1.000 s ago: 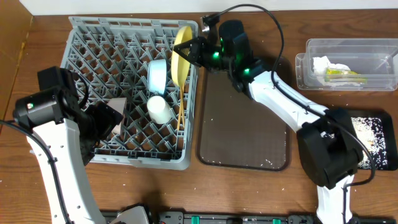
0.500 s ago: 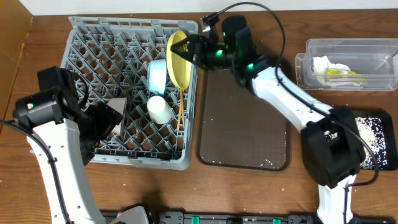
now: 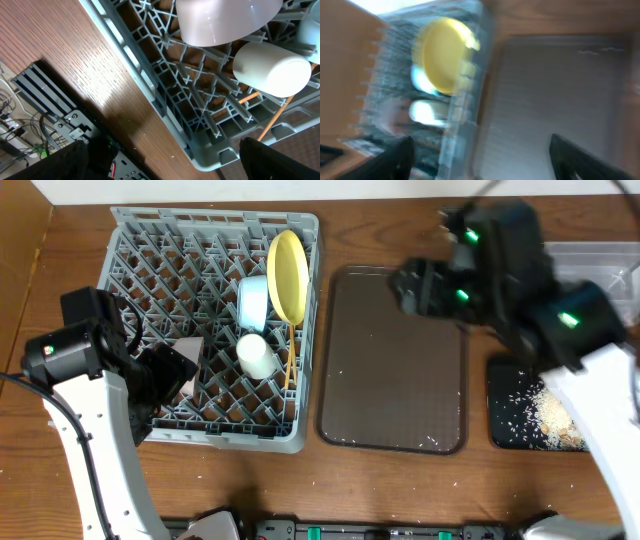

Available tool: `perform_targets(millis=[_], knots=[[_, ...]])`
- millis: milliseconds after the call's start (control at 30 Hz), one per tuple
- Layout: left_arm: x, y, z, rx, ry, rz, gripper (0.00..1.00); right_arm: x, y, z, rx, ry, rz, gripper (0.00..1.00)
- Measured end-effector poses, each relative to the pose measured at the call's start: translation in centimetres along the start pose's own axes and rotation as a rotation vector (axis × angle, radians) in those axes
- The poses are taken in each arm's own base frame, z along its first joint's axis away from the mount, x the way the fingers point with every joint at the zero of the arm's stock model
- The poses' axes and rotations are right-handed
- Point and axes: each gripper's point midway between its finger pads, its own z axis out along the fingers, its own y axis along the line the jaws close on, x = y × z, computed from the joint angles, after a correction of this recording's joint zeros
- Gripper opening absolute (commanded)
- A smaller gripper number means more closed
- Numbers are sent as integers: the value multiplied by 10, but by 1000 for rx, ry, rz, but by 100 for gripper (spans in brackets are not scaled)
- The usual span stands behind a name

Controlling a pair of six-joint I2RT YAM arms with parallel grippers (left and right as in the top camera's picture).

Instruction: Sort waste into correct bins and load items into the dishwasher

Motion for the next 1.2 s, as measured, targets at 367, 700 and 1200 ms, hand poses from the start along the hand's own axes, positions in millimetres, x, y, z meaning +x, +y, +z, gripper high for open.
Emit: perform_targets(millis=[367,700,1200], knots=[[0,0,0,0,0,0,98,35,-116,-38,488,112,100,99],[0,0,0,0,0,0,98,9,-178,-62,625,12,266,99],[0,0,0,0,0,0,98,9,-295,-134,860,-105,622,99]])
